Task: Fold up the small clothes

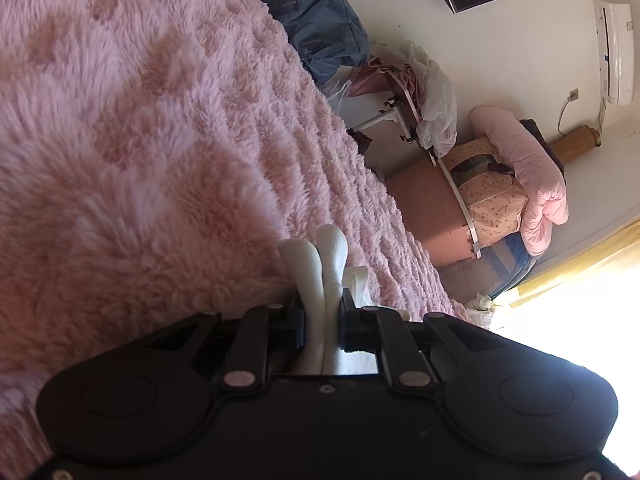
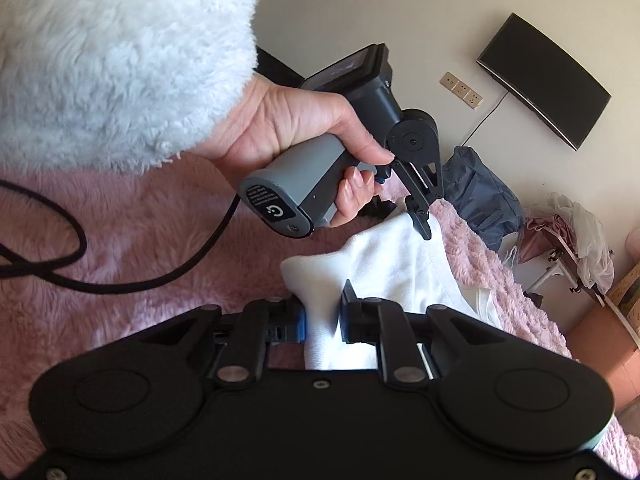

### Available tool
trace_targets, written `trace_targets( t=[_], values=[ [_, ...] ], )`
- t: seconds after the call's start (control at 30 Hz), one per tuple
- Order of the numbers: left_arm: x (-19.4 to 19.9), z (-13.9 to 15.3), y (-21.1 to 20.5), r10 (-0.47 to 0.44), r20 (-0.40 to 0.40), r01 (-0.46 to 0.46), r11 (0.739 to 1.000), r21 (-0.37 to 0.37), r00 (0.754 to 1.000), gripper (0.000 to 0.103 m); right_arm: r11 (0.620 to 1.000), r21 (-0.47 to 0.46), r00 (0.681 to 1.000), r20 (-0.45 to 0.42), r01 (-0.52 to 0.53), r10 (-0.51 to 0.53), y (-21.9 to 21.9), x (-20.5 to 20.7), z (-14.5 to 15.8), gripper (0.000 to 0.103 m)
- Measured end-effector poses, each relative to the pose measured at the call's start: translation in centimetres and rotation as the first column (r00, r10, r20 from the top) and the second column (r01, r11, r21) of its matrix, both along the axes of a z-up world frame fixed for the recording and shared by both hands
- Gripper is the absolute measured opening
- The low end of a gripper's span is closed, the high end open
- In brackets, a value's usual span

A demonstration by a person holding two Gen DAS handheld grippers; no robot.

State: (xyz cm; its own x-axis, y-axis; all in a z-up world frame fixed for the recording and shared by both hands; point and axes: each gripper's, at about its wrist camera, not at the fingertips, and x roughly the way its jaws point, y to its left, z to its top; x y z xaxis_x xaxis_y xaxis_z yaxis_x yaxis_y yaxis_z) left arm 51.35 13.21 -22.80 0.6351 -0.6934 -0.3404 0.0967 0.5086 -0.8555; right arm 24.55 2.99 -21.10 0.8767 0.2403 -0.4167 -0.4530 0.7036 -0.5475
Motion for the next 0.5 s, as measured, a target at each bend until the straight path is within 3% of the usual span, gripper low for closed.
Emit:
trace_targets(
  t=[0.13,0.23,0.5],
  values=[
    [-0.1,2.9,-2.5,-0.028,0.052,0.029,0.999,-0.021,0.998,0.011,0.994,0.105,0.999,0.019,0.038,-0.040,-2.4,-0.5,2.4,0.014],
    [0.2,4.7,-5.3,-0.046,0.048,0.047,0.999,-0.022,0.998,0.011,0.986,0.154,0.997,0.037,0.064,-0.070,-4.4,-1.1,3.8,0.014],
    [0.6,8.1,-15.9,-0.095,0.069,0.095,0.995,-0.003,0.993,0.011,0.942,0.270,0.971,0.073,0.201,-0.228,-13.5,-3.0,6.2,0.012]
  ],
)
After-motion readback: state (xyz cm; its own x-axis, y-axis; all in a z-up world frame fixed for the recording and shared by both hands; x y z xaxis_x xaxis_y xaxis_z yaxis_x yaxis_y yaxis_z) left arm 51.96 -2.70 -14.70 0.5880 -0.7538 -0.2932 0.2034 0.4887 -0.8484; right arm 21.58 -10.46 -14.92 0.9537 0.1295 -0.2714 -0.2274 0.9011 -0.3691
